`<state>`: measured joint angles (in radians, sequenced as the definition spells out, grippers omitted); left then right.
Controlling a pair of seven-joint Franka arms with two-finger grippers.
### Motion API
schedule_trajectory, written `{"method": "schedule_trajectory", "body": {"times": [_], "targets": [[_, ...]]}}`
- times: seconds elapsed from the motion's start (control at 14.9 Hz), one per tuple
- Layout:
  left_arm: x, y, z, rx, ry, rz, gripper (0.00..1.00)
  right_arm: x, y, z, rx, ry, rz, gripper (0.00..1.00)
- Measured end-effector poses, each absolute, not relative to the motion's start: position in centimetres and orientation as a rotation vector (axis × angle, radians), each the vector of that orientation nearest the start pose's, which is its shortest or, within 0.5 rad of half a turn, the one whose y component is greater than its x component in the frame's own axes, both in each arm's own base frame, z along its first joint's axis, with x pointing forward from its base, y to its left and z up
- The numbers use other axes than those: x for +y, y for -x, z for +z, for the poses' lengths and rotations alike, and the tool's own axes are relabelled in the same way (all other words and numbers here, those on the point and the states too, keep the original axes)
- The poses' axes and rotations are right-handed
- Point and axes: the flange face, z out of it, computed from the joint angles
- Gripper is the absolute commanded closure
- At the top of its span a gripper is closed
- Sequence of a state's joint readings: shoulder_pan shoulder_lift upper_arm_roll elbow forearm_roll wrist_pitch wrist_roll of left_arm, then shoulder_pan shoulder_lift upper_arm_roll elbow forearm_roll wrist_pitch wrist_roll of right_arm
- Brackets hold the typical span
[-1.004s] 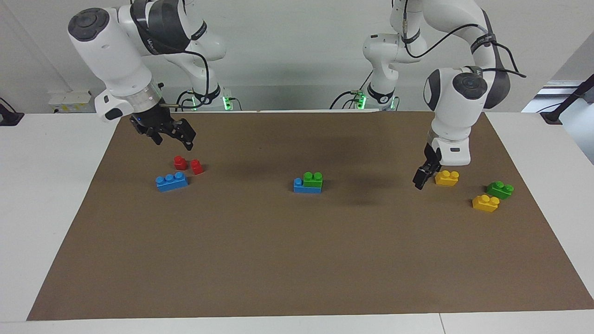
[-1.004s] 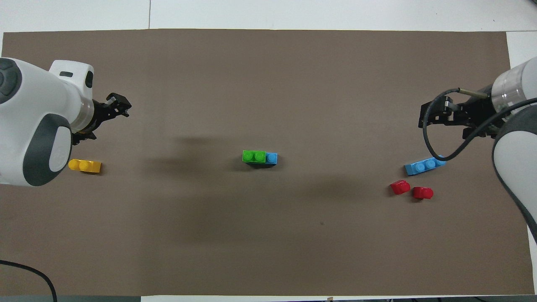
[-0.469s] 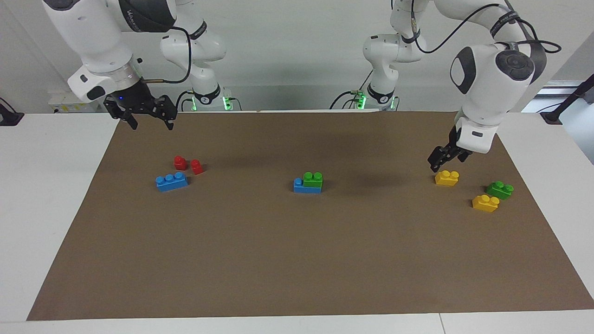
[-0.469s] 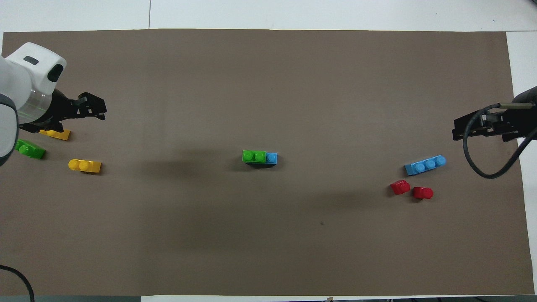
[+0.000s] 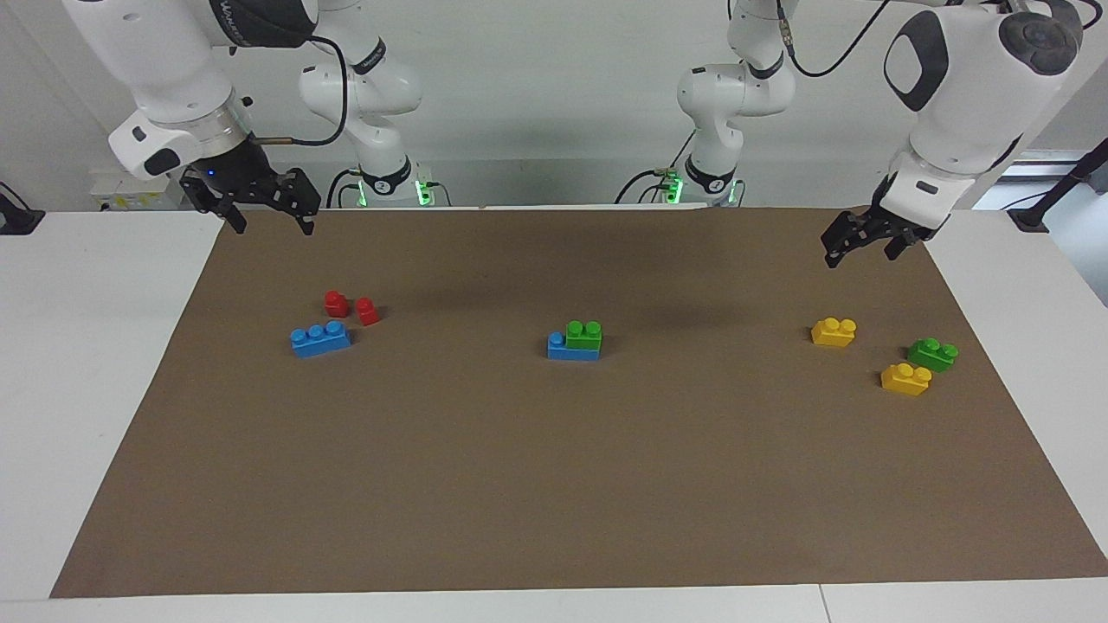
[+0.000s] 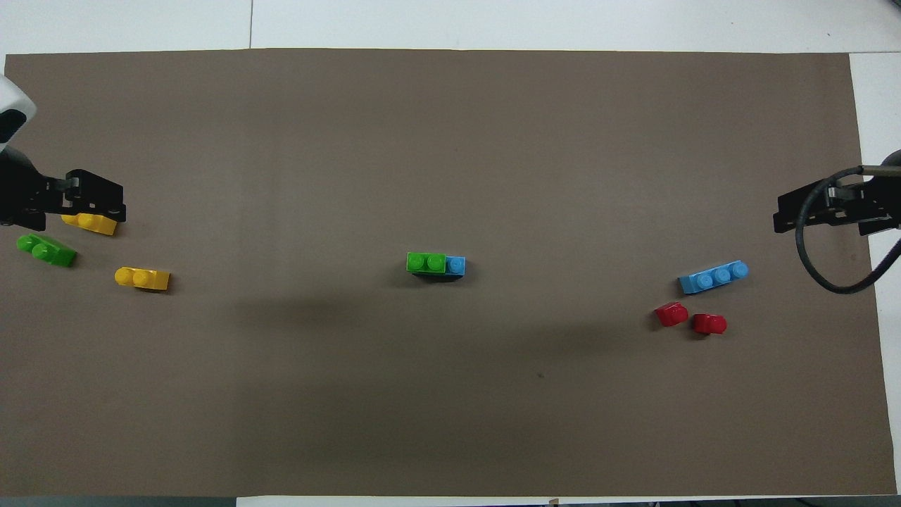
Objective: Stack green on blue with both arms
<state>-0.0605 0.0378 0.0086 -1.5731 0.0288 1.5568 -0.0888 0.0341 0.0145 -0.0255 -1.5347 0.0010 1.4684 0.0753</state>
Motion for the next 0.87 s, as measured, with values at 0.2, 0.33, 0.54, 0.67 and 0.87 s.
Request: {"method": "schedule_trajectory", "body": {"times": [0.2,0.33,0.54,0.67,0.87], "targets": [[-2.8,-55.1,61.8,-0.051,3.111,0.057,0.0,0.4,-54.9,62.4,0.107,3.14,0.129,0.0],[-3.1,-54.9,62.0,-0.048,3.129,0.061,0.0,0.4,-54.9,62.4,0.108,3.14,0.13,0.0],[-3.2,-54.2,62.5,-0.011,3.15,0.092,0.0,0.4,-54.9,62.4,0.11,3.14,0.129,0.0],[-3.1,-53.8,62.9,0.062,3.151,0.094,0.0,0.4,-55.0,62.4,0.11,3.14,0.128,0.0],[-3.1,-53.7,62.9,0.084,3.155,0.096,0.0,0.4,-55.0,62.4,0.11,3.14,0.128,0.0]]}}
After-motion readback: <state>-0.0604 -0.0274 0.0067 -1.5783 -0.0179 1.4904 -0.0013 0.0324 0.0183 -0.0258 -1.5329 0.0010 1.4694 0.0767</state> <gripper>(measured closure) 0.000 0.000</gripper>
